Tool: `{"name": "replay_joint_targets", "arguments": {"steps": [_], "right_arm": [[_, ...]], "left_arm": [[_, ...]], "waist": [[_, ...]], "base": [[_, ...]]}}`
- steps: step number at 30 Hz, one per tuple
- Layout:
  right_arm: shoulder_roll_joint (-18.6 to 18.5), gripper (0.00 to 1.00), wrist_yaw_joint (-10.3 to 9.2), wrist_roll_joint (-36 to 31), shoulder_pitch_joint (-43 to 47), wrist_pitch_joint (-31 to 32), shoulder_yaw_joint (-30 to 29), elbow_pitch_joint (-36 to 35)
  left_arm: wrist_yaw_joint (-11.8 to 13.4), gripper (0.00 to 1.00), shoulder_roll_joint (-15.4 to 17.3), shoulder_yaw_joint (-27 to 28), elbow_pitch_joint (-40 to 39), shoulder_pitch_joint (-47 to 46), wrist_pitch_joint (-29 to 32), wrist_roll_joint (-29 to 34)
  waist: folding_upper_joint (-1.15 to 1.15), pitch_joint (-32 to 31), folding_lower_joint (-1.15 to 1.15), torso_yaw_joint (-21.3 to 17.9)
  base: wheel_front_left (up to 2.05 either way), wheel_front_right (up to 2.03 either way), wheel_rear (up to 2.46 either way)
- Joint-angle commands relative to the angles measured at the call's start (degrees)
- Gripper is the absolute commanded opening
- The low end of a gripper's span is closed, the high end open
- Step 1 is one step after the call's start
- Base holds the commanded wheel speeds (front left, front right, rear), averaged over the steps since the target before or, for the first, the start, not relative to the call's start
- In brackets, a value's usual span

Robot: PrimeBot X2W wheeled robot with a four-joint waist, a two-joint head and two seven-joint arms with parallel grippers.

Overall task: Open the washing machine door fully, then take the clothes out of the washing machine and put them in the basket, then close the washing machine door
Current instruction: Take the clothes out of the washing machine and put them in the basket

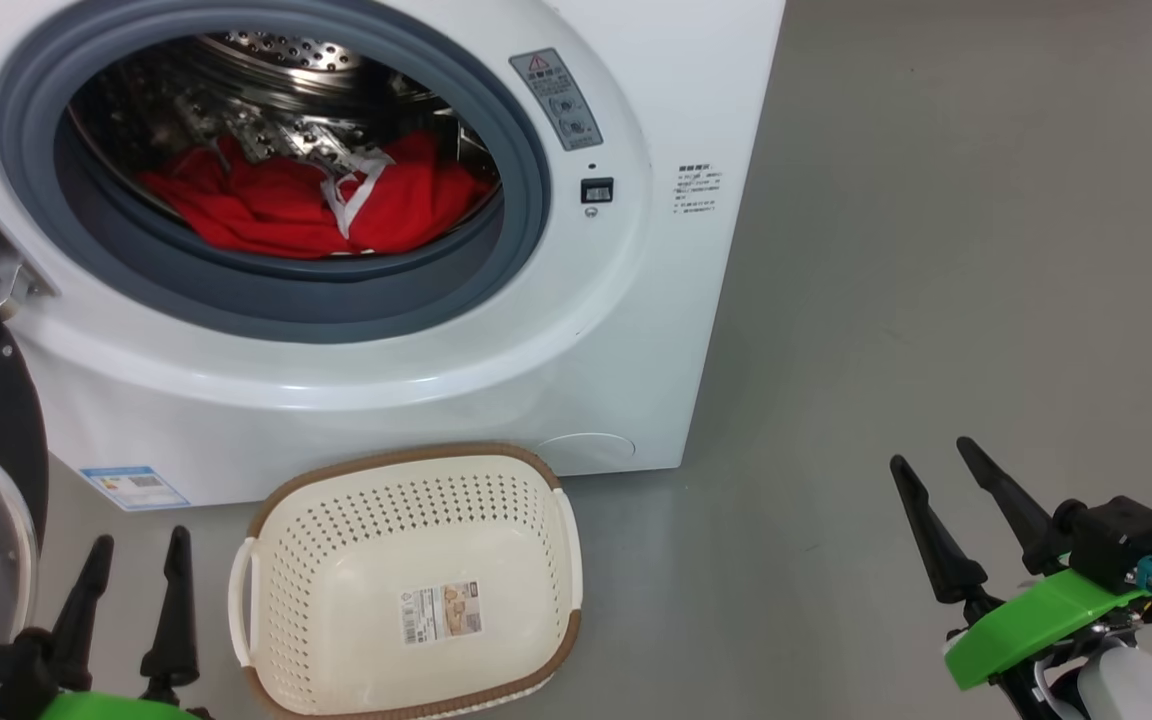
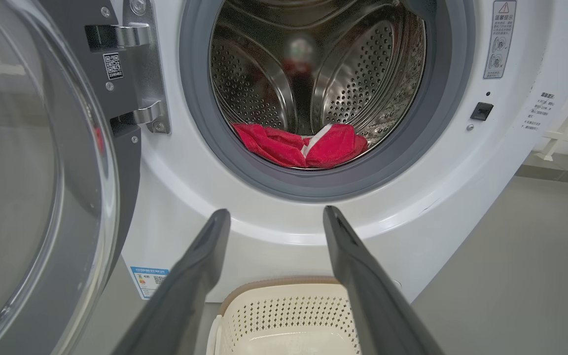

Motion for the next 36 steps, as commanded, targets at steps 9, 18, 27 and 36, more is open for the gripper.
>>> {"name": "replay_joint_targets", "arguments": {"steps": [9, 18, 27, 36], "right_arm": [[-0.2, 1.00, 0.09, -0.5, -1.9, -0.7, 1.3, -1.3], [0.5, 1.00, 0.09, -0.7, -2.7, -0.7, 1.8, -1.4], [2.1, 1.00, 0.09, -1.2, -4.8, -0.7, 2.5, -1.7], [4.2, 1.00, 0.09, -1.8, -7.8, -0.7, 3.4, -1.9]], "left_arm": [[-0.2, 1.00, 1.1, 1.9, -0.2, -3.1, -0.5, 1.1], [-0.2, 1.00, 0.2, -1.4, 2.8, -6.2, -0.5, 1.0], [-0.2, 1.00, 0.9, -7.2, 12.0, -20.1, -0.4, 0.6], [-0.2, 1.00, 3.8, -14.5, 23.4, -40.2, 2.8, -2.3]], "waist": [[0.00, 0.4, 0.00, 0.1], [0.00, 2.0, 0.00, -0.1], [0.00, 6.2, 0.00, -1.3], [0.00, 11.9, 0.00, -4.0]], "base": [[0.13, -0.13, 0.00], [0.00, 0.00, 0.00], [0.00, 0.00, 0.00], [0.00, 0.00, 0.00]]}}
